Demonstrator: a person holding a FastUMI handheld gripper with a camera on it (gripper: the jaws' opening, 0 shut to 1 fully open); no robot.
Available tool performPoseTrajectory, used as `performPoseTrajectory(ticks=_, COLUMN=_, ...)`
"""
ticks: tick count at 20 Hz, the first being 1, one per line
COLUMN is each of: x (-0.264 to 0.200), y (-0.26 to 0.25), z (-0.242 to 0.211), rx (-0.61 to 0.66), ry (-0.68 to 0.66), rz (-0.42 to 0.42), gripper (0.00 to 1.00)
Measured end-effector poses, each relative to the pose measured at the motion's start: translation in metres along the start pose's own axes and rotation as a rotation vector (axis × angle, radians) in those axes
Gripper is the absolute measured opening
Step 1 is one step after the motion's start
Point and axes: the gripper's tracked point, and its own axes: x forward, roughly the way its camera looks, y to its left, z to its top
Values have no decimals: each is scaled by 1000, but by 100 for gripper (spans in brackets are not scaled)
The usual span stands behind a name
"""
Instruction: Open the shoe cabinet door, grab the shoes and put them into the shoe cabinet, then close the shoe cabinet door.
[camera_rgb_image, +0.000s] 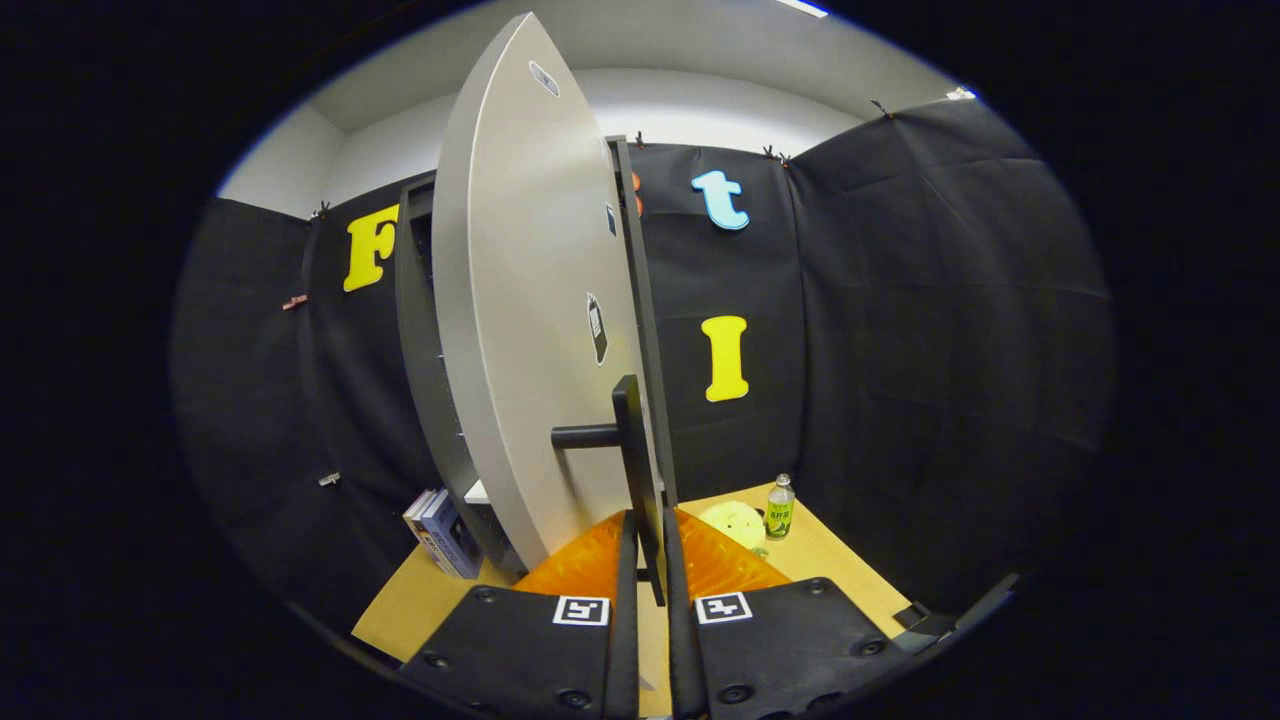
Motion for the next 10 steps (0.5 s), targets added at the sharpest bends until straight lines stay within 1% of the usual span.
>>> performPoseTrajectory(ticks=4, x=-2, y=-15, z=6, rx=-12, ry=4, rz=-4, gripper=17)
performPoseTrajectory(ticks=10, x=-17, y=-57, z=27, rx=-21, ry=-41, rz=-86, gripper=17)
